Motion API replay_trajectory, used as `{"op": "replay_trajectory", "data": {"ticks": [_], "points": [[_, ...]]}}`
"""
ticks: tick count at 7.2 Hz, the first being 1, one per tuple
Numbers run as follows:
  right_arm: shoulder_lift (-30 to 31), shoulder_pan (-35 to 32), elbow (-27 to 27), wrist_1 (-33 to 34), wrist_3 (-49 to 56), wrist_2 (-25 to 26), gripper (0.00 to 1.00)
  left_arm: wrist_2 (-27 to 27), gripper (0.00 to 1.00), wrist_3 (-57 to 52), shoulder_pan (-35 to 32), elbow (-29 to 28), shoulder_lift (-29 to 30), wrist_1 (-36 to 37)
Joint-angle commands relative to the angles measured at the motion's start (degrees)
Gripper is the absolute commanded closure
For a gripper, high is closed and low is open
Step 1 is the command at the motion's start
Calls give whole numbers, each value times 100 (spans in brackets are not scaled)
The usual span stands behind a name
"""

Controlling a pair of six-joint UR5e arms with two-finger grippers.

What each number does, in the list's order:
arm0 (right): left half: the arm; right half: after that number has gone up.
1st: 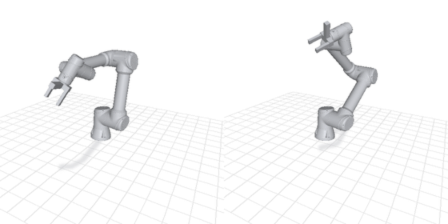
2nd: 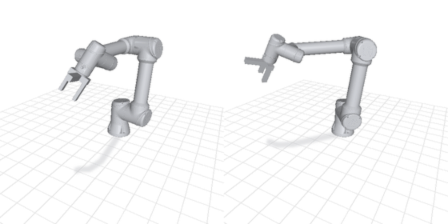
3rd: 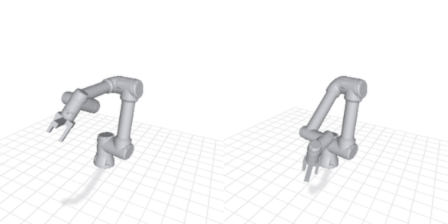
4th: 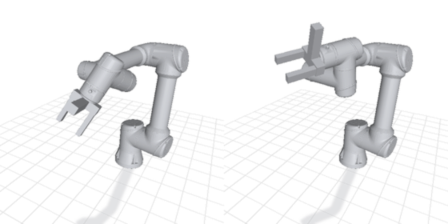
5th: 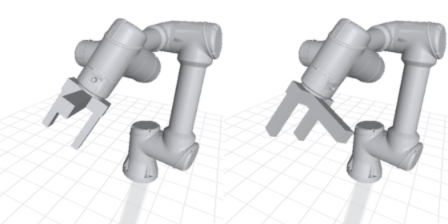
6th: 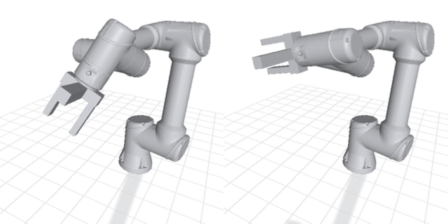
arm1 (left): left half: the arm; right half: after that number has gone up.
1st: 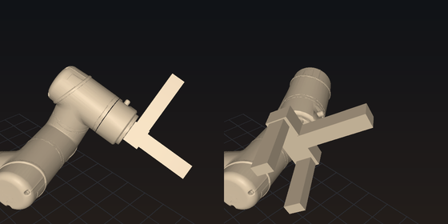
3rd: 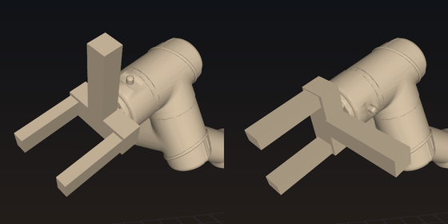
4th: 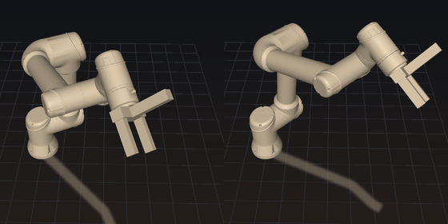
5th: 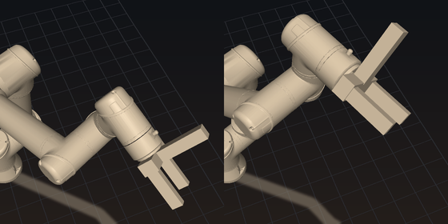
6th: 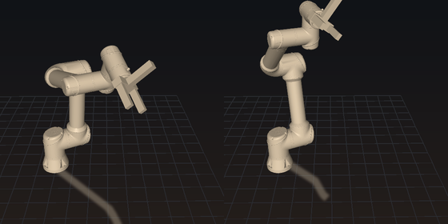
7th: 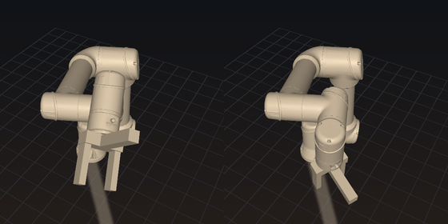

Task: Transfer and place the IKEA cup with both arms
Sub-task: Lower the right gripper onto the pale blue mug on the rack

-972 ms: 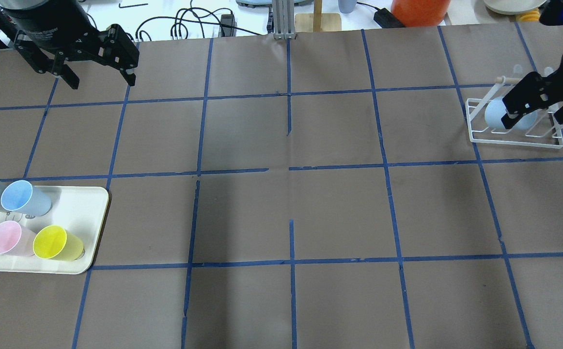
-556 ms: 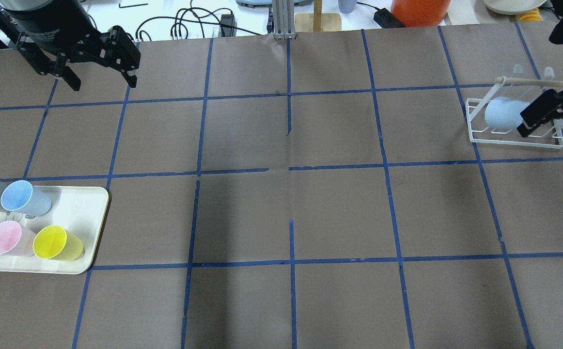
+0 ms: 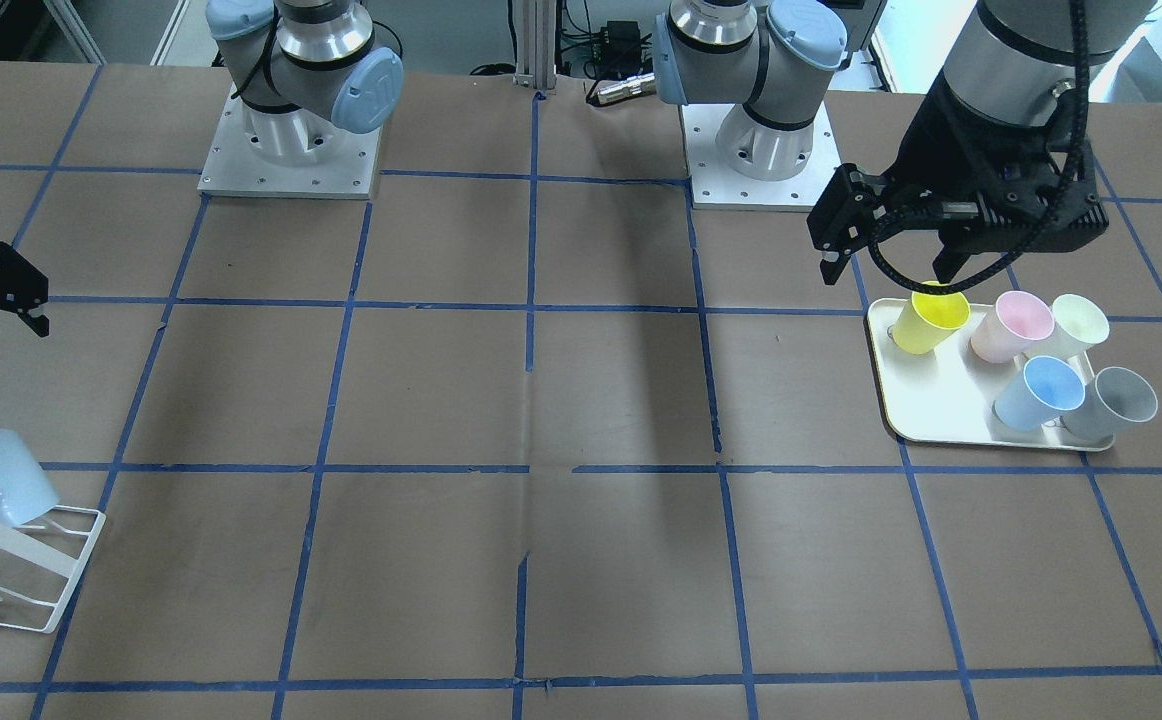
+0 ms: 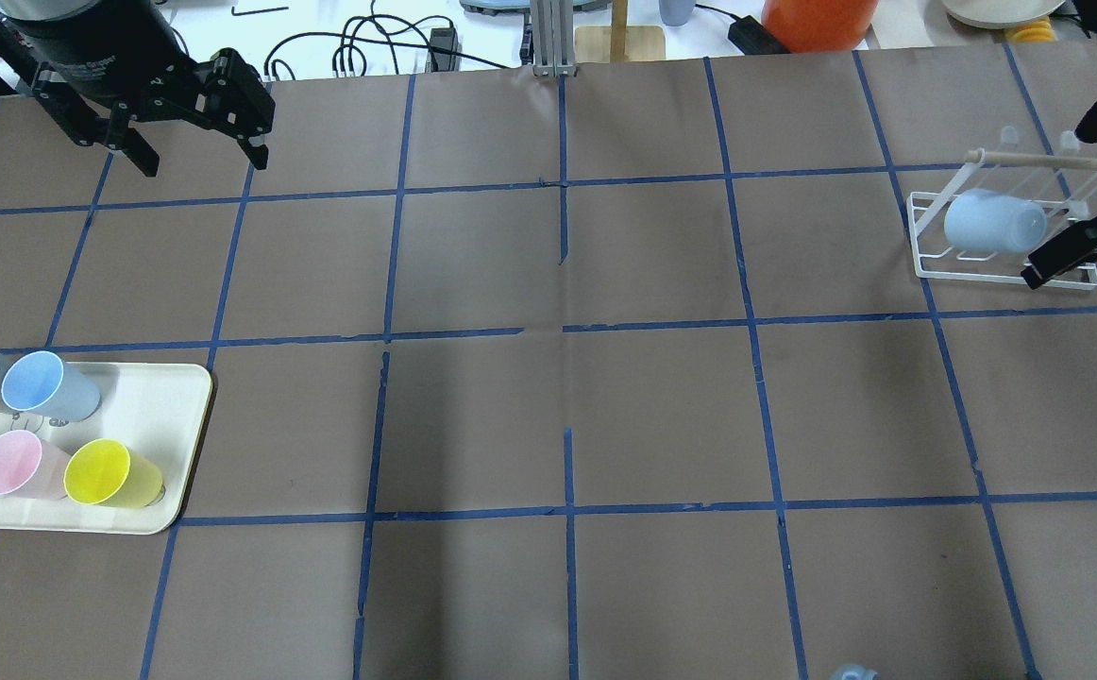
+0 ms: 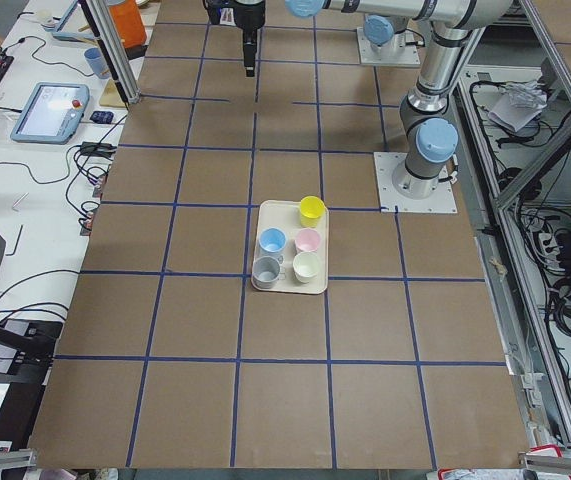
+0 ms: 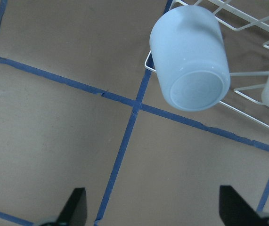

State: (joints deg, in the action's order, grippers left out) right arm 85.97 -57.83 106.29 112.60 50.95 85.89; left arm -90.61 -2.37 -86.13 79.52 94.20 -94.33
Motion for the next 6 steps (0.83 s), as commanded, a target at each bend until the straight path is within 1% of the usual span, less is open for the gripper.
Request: {"op": "replay_trajectory", "data": {"ticks": [1, 2, 3, 6], "points": [[-325, 18, -3, 305, 46, -46, 0, 17, 0, 0, 0, 19, 10, 20], [-448, 18, 23, 664, 55, -46, 0, 17, 0, 0, 0, 19, -7, 20], [-623, 18, 15, 806, 55, -46, 0, 9, 0, 0, 0, 37, -7, 20], [-713, 0, 32, 904, -6, -81, 0, 17, 0, 0, 0, 46, -16, 29]]}}
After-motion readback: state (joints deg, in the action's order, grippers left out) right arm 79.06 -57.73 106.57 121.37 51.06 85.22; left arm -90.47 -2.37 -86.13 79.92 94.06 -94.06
